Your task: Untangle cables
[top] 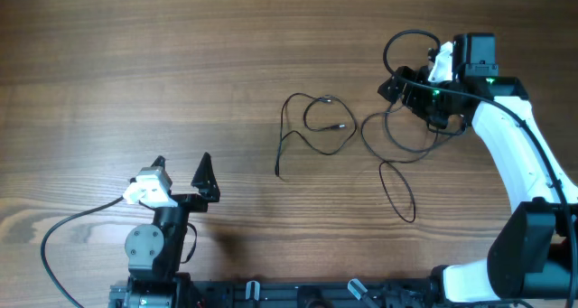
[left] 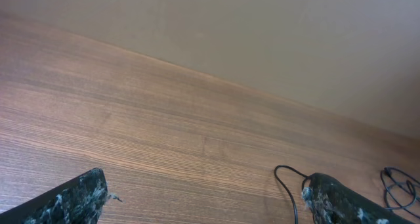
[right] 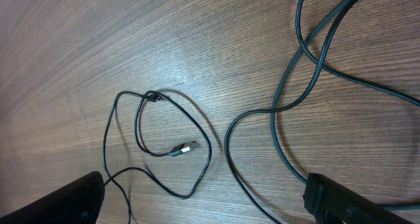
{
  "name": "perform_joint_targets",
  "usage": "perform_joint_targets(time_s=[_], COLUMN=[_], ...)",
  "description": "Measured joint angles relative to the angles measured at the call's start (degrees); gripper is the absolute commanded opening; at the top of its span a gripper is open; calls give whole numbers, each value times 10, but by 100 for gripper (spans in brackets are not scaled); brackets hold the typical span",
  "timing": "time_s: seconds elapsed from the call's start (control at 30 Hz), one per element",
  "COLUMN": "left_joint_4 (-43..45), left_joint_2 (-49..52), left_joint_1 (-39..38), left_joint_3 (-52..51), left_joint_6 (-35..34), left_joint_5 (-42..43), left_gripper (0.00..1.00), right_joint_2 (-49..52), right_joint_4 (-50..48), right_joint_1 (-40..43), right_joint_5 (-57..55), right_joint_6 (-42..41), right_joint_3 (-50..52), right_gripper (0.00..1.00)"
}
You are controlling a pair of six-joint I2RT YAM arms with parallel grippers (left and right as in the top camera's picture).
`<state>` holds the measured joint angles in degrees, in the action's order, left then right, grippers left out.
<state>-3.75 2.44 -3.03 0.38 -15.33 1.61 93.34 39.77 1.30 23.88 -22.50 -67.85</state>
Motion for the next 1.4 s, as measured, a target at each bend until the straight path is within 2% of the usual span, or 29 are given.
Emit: perform_joint_targets(time_s=[0.33, 0.47, 0.53, 0.63, 0.8, 1.0, 1.17, 1.3, 1.4], left_joint_4=[0, 0, 0, 0, 0, 0, 0, -1, -1], left_joint_2=[0, 0, 2, 3, 3, 3, 4, 3, 3], left_joint_1=[0, 0, 0, 0, 0, 0, 0, 0, 0], left_joint_3=[0, 0, 0, 0, 0, 0, 0, 0, 0], left_joint_6=[0, 0, 0, 0, 0, 0, 0, 0, 0], left_joint_5=[0, 0, 0, 0, 0, 0, 0, 0, 0], left_gripper=[100, 100, 100, 100, 100, 100, 100, 100, 100], right_joint_2=[-3, -68, -209, -344, -517, -653, -802, -899, -921], right_joint_4=[0, 0, -1, 0, 4, -9, -136, -388, -494], right_joint_1=[0, 0, -1, -1, -2, -2, -3, -18, -40], right_joint_5=[0, -6, -11, -30, -69, -81, -86, -69, -57], right_joint_6=[0, 0, 0, 0, 1, 50, 78, 142, 203], right_joint_3=[0, 2, 2, 2, 2, 35, 147, 285, 351], right_gripper=[100, 100, 100, 100, 100, 100, 100, 100, 100])
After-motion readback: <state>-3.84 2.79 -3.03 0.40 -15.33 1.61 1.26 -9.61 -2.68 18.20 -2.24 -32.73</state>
